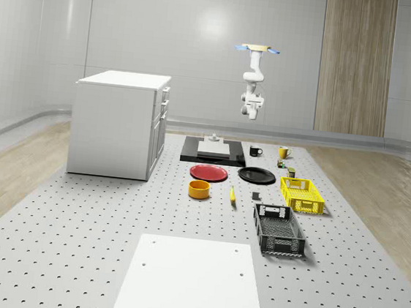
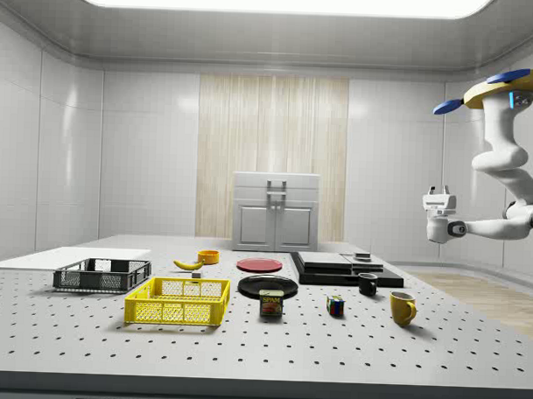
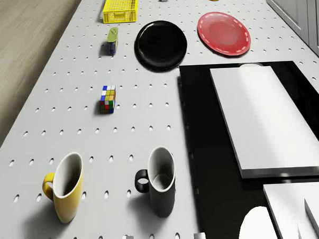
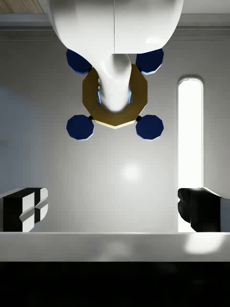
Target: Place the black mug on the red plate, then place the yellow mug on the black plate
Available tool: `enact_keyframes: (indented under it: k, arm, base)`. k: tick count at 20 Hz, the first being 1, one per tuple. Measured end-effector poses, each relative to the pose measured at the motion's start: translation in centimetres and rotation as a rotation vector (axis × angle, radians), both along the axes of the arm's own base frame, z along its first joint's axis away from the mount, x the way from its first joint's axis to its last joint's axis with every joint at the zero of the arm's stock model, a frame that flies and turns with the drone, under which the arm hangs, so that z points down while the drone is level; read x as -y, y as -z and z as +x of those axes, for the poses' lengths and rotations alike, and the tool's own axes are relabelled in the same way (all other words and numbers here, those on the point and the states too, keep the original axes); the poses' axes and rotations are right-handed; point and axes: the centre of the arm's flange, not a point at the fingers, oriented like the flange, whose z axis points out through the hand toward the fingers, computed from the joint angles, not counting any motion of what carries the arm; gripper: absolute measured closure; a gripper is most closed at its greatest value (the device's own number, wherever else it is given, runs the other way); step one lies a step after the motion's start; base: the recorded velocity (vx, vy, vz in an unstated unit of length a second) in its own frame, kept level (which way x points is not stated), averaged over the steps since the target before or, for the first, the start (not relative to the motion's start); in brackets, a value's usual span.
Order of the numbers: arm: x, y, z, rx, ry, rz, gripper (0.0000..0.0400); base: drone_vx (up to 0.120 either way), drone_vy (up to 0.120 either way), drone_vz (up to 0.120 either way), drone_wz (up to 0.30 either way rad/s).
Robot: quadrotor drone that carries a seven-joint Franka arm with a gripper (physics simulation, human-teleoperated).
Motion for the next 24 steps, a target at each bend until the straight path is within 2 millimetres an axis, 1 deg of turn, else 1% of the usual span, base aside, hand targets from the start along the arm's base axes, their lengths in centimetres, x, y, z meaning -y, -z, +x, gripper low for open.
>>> enact_keyframes:
  k: [7, 12, 17, 24]
  arm:
    - [0.0, -5.0, -0.3, 0.006, 0.000, 0.000, 0.0000]
    - [0.0, -7.5, -0.1, 0.009, 0.000, 0.000, 0.0000]
    - [0.0, -8.7, -0.1, 0.013, 0.000, 0.000, 0.0000]
    - [0.0, -9.2, -0.1, 0.019, 0.000, 0.000, 0.0000]
  base:
    - [0.000, 0.000, 0.000, 0.000]
    - [0.000, 0.000, 0.000, 0.000]
    - [0.000, 0.000, 0.000, 0.000]
    - [0.000, 0.000, 0.000, 0.000]
